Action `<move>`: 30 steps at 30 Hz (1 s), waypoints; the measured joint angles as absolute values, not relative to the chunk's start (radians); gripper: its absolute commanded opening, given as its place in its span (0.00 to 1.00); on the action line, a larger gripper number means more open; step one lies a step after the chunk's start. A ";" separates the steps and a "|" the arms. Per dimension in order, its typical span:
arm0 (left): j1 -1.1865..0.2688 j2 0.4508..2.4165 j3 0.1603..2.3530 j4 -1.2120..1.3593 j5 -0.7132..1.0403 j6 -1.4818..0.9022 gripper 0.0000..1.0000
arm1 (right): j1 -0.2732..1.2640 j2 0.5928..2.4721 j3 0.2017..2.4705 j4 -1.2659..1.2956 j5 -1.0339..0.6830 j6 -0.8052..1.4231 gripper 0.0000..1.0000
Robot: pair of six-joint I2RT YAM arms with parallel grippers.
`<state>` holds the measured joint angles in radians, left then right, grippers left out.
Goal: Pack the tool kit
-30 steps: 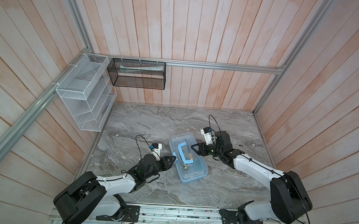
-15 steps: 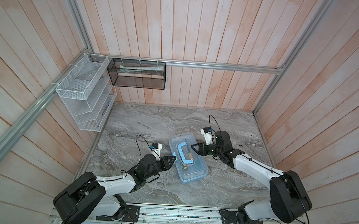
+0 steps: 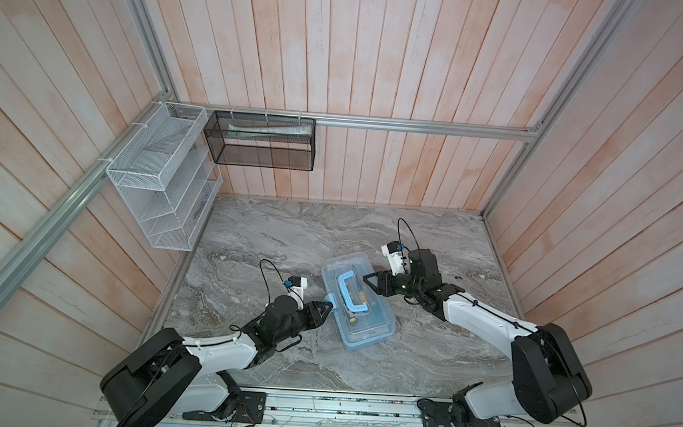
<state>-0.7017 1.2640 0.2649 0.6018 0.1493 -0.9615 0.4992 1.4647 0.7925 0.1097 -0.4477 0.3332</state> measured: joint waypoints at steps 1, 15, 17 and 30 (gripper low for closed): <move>-0.702 1.264 0.265 0.599 0.149 -0.961 0.38 | 0.499 1.465 0.793 0.110 -0.448 0.333 0.54; -0.702 1.315 0.265 0.601 0.161 -0.961 0.35 | 0.498 1.465 0.793 0.110 -0.449 0.336 0.53; -0.702 1.320 0.265 0.601 0.165 -0.961 0.35 | 0.498 1.465 0.793 0.110 -0.449 0.336 0.53; -0.702 1.248 0.271 0.577 0.160 -0.954 0.33 | 0.498 1.469 0.795 0.110 -0.449 0.336 0.53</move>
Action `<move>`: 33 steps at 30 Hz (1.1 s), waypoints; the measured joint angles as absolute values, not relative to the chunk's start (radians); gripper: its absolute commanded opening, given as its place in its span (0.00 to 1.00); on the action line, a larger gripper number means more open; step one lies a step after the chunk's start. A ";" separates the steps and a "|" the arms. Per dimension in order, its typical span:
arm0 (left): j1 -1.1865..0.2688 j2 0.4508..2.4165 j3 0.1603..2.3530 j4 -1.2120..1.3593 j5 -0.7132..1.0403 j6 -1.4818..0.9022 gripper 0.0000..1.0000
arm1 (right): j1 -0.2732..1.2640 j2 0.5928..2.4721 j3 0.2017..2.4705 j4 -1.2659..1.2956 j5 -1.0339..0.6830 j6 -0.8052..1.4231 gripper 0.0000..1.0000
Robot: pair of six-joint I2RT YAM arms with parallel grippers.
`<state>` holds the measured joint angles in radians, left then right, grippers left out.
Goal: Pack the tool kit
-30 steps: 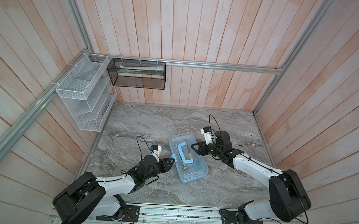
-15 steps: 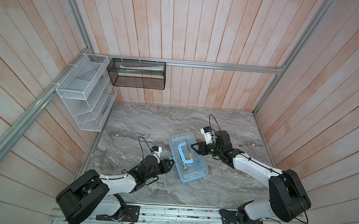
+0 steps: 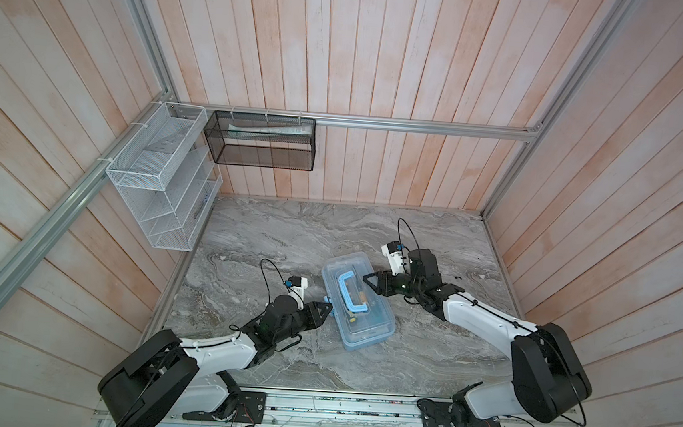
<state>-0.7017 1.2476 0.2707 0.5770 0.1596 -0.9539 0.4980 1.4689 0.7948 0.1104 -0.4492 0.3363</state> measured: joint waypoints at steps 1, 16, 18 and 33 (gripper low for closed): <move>-0.702 1.247 0.271 0.574 0.160 -0.954 0.33 | 0.498 1.470 0.796 0.112 -0.450 0.336 0.53; -0.702 1.241 0.271 0.574 0.148 -0.942 0.16 | 0.496 1.472 0.797 0.113 -0.454 0.336 0.53; -0.702 1.241 0.271 0.573 0.148 -0.940 0.16 | 0.496 1.472 0.797 0.113 -0.454 0.336 0.53; -0.702 1.275 0.296 0.575 0.153 -0.925 0.16 | 0.496 1.472 0.797 0.114 -0.455 0.337 0.53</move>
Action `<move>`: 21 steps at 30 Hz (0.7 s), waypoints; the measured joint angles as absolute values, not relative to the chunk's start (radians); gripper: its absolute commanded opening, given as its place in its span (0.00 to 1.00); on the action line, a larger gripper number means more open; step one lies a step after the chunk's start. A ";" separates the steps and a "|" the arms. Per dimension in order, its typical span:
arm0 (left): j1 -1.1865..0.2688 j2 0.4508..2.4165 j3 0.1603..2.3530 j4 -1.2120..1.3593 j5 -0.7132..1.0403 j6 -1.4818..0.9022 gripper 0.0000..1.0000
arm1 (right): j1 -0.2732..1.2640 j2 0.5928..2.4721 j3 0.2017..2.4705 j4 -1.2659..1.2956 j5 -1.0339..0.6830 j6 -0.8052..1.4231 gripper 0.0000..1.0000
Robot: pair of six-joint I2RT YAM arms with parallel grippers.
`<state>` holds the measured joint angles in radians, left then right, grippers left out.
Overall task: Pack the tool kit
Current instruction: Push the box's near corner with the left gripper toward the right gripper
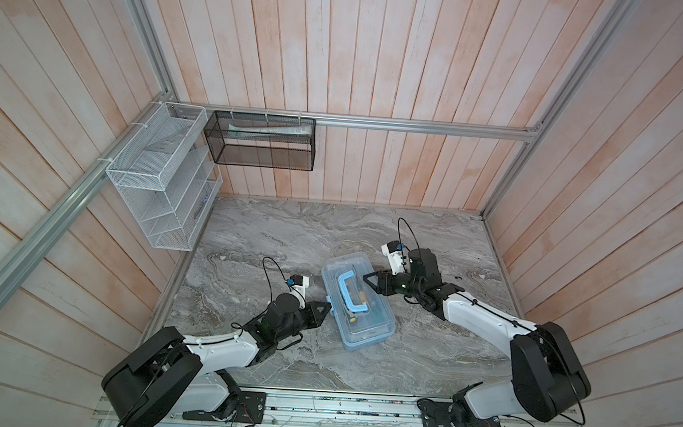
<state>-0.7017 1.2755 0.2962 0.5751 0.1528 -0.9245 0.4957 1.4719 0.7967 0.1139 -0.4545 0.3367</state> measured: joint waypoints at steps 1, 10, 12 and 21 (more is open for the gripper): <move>-0.702 1.275 0.299 0.575 0.153 -0.923 0.16 | 0.496 1.472 0.797 0.114 -0.454 0.337 0.53; -0.701 1.296 0.307 0.582 0.153 -0.917 0.15 | 0.495 1.472 0.797 0.114 -0.455 0.337 0.52; -0.703 1.307 0.307 0.591 0.153 -0.917 0.14 | 0.495 1.473 0.797 0.115 -0.455 0.337 0.52; -0.707 1.330 0.327 0.595 0.149 -0.916 0.13 | 0.490 1.478 0.796 0.131 -0.454 0.337 0.52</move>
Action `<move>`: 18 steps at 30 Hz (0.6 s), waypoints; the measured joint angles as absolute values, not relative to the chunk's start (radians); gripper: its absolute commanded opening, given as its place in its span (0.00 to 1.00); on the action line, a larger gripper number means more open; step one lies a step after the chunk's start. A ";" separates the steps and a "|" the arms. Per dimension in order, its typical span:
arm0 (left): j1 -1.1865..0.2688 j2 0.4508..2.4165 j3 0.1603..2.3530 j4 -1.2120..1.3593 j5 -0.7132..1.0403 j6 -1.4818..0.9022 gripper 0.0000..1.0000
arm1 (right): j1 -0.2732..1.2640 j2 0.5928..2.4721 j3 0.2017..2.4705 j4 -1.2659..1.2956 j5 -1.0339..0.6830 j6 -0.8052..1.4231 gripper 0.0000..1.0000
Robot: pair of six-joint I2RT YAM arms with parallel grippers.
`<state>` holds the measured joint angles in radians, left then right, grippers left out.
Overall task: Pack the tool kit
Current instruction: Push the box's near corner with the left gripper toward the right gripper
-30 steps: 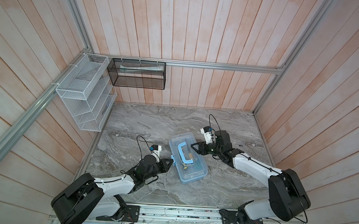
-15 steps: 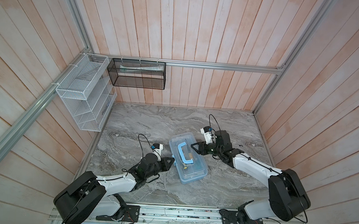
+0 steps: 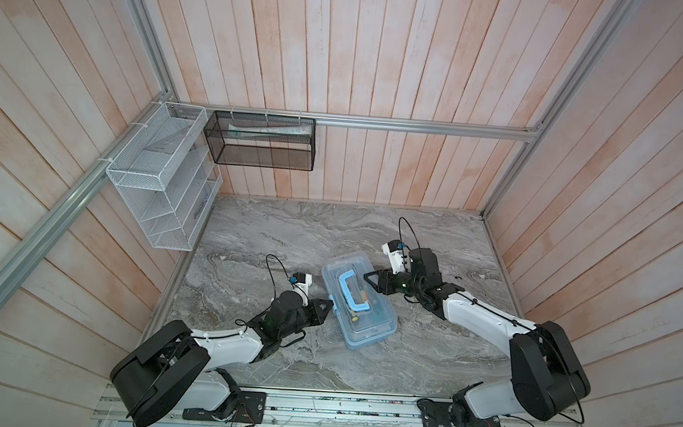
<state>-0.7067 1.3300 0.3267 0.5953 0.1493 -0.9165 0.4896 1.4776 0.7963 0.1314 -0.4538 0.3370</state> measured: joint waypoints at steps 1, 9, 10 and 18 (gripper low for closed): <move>-0.707 1.330 0.331 0.589 0.149 -0.916 0.13 | 0.490 1.478 0.796 0.132 -0.454 0.338 0.52; -0.724 1.328 0.437 0.392 0.128 -0.901 0.17 | 0.489 1.483 0.796 0.155 -0.427 0.346 0.52; -0.724 1.324 0.458 0.346 0.121 -0.901 0.19 | 0.489 1.483 0.796 0.154 -0.426 0.346 0.52; -0.731 1.312 0.649 -0.028 0.075 -0.899 0.33 | 0.493 1.483 0.793 0.155 -0.437 0.344 0.52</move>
<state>-0.7311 1.3117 0.6491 -0.0284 0.0750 -0.8989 0.4927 1.4830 0.7929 0.1547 -0.4374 0.3439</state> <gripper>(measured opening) 0.326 0.523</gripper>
